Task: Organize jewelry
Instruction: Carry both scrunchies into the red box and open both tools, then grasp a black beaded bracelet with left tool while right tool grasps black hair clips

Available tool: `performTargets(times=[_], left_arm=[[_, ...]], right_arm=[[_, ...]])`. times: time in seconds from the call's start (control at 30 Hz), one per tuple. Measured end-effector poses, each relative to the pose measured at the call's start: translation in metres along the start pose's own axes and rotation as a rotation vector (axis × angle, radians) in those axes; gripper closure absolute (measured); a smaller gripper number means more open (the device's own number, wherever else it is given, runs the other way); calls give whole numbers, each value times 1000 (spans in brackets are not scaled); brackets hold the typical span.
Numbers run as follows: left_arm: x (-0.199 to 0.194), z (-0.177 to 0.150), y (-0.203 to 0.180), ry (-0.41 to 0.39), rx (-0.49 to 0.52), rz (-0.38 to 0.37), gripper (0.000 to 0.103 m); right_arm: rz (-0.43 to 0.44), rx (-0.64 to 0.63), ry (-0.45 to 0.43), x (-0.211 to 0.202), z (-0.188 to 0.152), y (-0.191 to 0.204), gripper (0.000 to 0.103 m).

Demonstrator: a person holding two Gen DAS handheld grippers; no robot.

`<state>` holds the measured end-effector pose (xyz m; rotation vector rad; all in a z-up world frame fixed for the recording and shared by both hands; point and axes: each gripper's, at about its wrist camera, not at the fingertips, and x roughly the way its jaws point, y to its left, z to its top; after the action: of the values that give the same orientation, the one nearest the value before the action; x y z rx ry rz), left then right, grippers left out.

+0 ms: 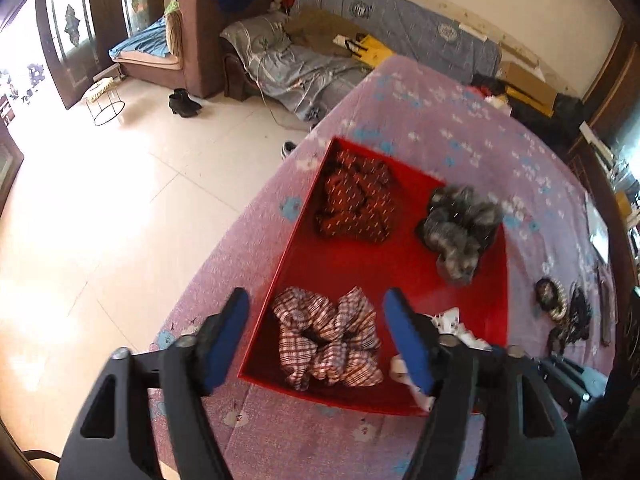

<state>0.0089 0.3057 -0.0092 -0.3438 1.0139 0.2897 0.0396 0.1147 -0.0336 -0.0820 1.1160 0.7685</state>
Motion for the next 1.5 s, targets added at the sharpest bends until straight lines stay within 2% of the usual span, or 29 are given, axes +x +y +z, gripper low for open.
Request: performTargets(times=[0.17,0.3,0.4,0.53,0.87,1.0,1.13,1.2,1.33,1.4,1.5], left_arm=[[-20,3,-20,-49,7,-11,17],[-28,0,-52,-31,60,-32,17],[-33,-5,-79,-36,112,1,17],[-39,-14,-118,-50,182,18,17],[-26,-53,-200,1,275,-63,17],[-13,-70,-228,43,290,-111,17],[6,-85,-257,73,328,-147,17],[14,-91,-268,78,356,-152,22],[40,-98,-291,122,410,-165,44],[58,-99,-300,161,408,-186,49],[76,-99,-307,193,389,-210,50]], right_arm=[[-5,12,-46,-23,-7,-7,56],[-21,52,-88,-51,-21,-27,55],[-46,96,-119,-75,-35,-48,55],[-93,175,-155,-108,-61,-88,55],[-248,492,-200,-183,-149,-221,54],[-264,571,-219,-200,-171,-257,54],[-252,594,-218,-202,-176,-275,54],[-238,594,-214,-201,-176,-280,54],[-202,570,-198,-191,-166,-285,54],[-185,553,-198,-185,-156,-286,54],[-178,524,-205,-177,-138,-287,54]])
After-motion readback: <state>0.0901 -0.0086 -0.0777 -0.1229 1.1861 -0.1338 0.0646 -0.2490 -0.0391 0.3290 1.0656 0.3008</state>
